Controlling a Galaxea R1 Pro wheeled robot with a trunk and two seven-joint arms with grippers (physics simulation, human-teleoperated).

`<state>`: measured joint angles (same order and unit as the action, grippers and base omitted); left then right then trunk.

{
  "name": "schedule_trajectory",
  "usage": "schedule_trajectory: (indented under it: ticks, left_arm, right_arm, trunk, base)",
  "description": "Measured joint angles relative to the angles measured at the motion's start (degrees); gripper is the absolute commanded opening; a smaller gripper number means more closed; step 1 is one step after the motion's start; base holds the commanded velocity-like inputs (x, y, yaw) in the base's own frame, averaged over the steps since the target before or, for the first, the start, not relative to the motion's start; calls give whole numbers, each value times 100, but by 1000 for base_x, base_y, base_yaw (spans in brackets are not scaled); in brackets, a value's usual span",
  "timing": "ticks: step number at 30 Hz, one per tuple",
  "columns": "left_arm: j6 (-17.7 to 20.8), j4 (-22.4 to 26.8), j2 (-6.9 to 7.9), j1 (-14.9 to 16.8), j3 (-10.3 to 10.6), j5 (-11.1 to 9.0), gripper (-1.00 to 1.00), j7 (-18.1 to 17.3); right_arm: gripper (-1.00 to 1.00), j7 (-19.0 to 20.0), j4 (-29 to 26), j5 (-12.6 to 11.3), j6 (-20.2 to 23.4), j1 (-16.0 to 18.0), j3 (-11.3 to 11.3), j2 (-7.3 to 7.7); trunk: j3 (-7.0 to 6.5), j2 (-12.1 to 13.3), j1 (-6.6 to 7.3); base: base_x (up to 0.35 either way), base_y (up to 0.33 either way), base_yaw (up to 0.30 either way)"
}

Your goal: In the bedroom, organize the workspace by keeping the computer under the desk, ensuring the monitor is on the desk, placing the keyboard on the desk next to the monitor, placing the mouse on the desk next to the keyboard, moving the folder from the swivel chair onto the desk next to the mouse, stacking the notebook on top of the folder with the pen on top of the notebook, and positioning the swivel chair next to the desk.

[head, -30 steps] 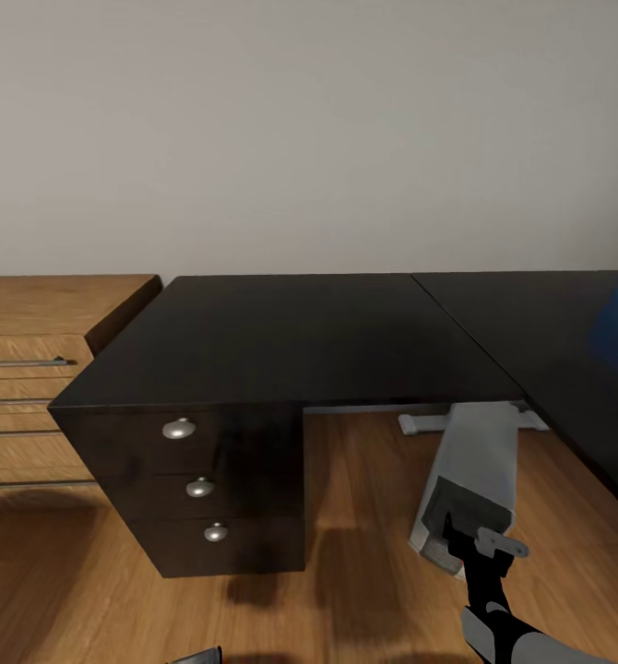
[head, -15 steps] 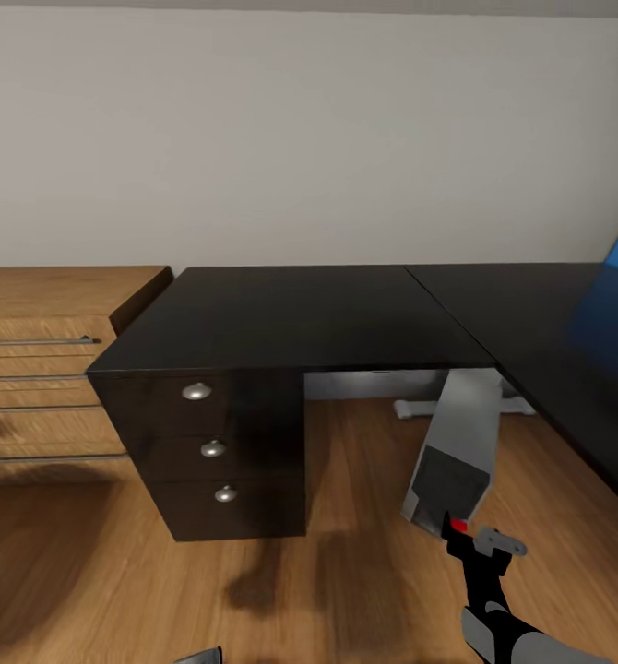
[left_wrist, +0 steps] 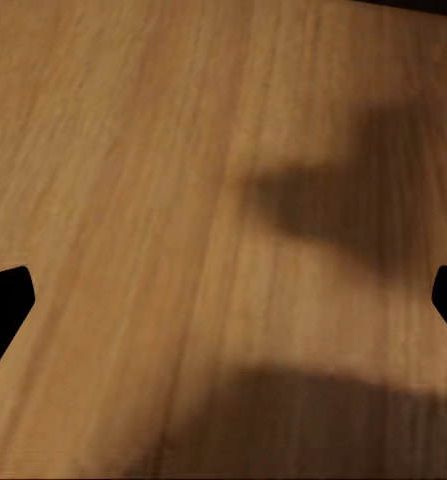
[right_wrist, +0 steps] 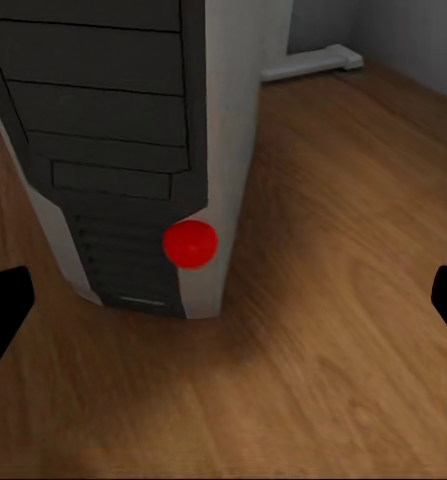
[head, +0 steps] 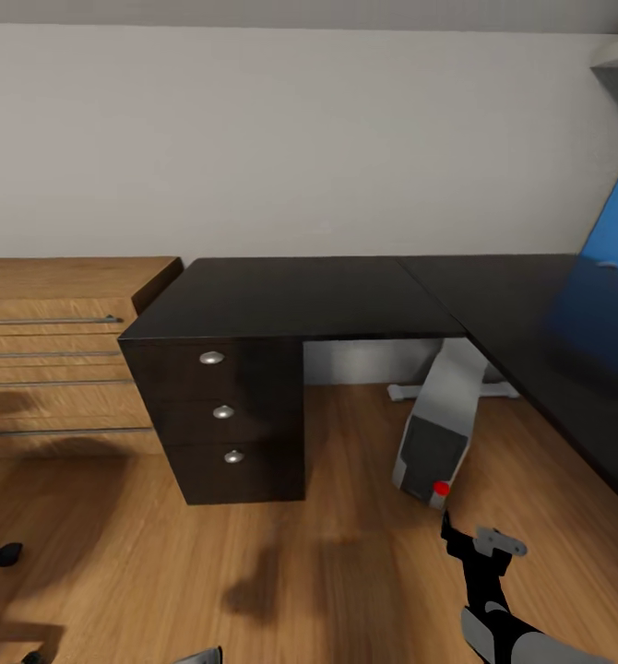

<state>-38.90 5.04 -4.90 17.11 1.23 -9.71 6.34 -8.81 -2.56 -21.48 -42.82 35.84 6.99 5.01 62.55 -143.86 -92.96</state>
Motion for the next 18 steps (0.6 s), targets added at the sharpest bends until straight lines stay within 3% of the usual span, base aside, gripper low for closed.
schedule_trajectory:
  ticks: [9, 18]
  left_arm:
    - [21, 0, -1, 0, 0, 3, 100, -9]
    - [-1, 0, -25, 0, -1, 7, 100, 11]
  right_arm:
    - [100, 0, 10, 17, 14, 0, 15, -19]
    - [100, 1, 39, 16, 68, 0, 24, -64]
  trunk:
    - [0, 0, 0]
    - [0, 0, 3]
  base:
    - [-293, -89, 0]
    - [-86, -35, 0]
